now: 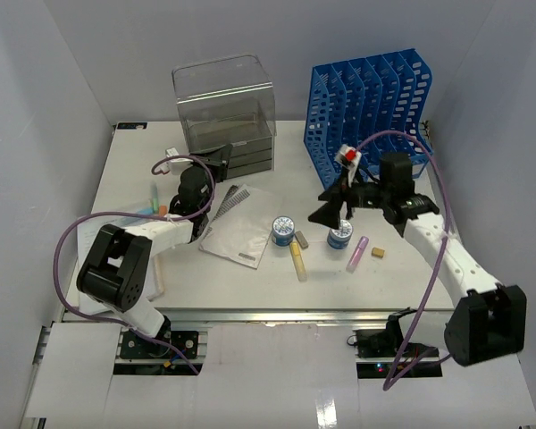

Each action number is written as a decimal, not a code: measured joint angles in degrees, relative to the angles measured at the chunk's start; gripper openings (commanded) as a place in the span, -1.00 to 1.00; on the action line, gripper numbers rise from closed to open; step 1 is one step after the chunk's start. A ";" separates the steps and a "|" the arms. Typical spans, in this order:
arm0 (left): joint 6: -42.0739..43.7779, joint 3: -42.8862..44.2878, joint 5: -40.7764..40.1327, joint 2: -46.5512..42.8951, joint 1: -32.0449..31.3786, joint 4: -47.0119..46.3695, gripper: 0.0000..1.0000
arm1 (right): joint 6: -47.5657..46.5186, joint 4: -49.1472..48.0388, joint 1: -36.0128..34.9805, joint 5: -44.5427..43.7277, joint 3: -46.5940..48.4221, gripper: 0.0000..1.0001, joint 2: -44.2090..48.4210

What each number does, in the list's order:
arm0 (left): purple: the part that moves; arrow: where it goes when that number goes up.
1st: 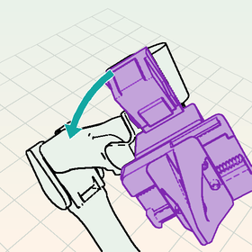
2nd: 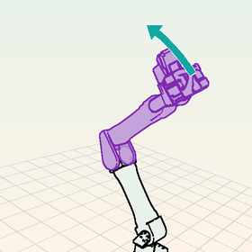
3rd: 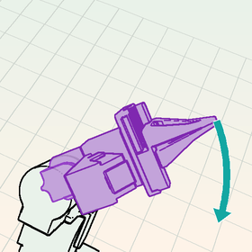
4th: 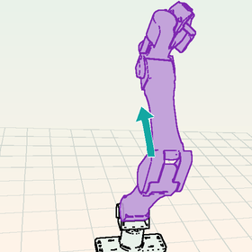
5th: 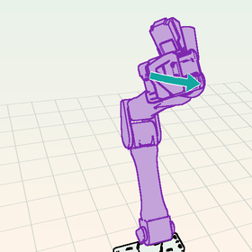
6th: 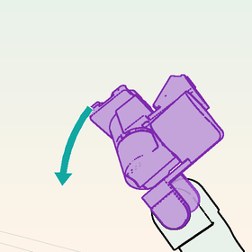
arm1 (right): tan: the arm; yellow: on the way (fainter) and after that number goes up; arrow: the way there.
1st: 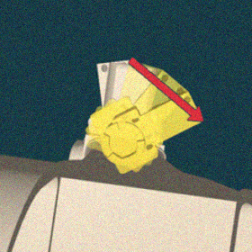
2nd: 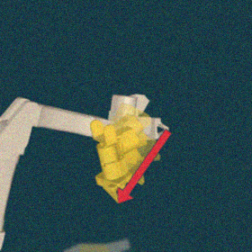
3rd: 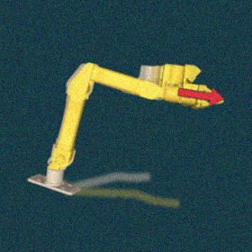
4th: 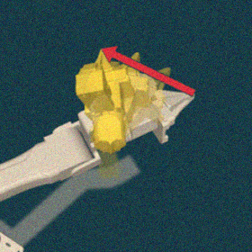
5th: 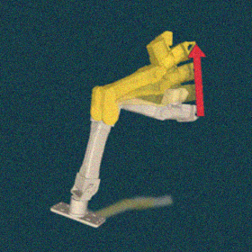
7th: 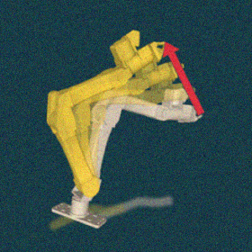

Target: Organize the desk

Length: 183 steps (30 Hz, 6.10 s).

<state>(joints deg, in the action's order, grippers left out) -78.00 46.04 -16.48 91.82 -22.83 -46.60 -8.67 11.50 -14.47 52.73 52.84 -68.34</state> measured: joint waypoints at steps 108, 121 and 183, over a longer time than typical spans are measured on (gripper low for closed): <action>1.87 12.54 13.14 -6.24 6.63 9.30 -1.00 | -69.67 -80.37 -28.49 -52.25 34.80 -0.66 -62.19; 1.45 12.79 13.97 -6.16 6.93 9.32 -1.00 | -69.60 -73.17 -26.39 -55.53 48.92 0.80 -70.79; 1.01 14.03 14.37 -5.87 7.01 10.37 -1.00 | -11.45 23.18 -11.31 -56.28 7.26 0.80 -16.90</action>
<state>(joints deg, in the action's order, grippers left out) -76.99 60.07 -2.11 85.95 -15.82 -36.23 -20.12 34.68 -25.79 -3.54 60.10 -85.25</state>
